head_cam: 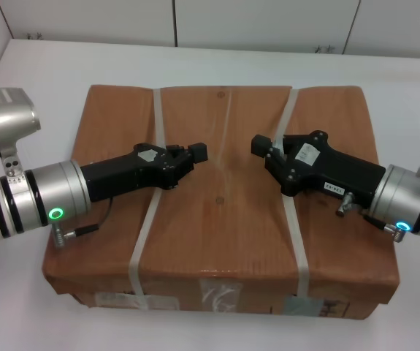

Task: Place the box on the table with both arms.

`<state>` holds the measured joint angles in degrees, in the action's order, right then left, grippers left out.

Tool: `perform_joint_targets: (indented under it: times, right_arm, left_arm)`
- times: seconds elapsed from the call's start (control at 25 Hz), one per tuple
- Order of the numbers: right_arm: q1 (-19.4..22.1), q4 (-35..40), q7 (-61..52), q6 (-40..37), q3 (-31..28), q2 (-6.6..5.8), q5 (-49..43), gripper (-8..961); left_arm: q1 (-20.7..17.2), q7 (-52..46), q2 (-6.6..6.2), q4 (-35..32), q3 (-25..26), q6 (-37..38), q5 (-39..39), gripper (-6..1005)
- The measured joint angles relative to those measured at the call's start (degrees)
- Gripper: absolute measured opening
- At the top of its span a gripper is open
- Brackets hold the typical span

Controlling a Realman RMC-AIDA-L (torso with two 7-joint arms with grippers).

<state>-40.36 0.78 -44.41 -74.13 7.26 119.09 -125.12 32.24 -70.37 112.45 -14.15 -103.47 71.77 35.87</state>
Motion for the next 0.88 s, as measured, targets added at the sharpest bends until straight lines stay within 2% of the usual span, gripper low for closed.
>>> perform_joint_targets:
  times: [0.6,0.72,0.88]
  right_arm:
    - [-0.4,-1.2,1.1,1.8,-0.7,0.0,0.1,6]
    - [-0.5,-1.8,1.1,4.2,-0.7,0.01,0.1,7]
    - [-2.0,-4.4,2.6,11.3,-1.4,0.01,0.1,9]
  left_arm:
    - [-0.1,0.0,0.06,0.0,0.0,-0.4,0.0,6]
    - [-0.1,0.1,0.2,0.0,0.0,-2.2,0.0,6]
    - [0.4,0.1,0.54,0.0,-0.3,-5.7,0.0,6]
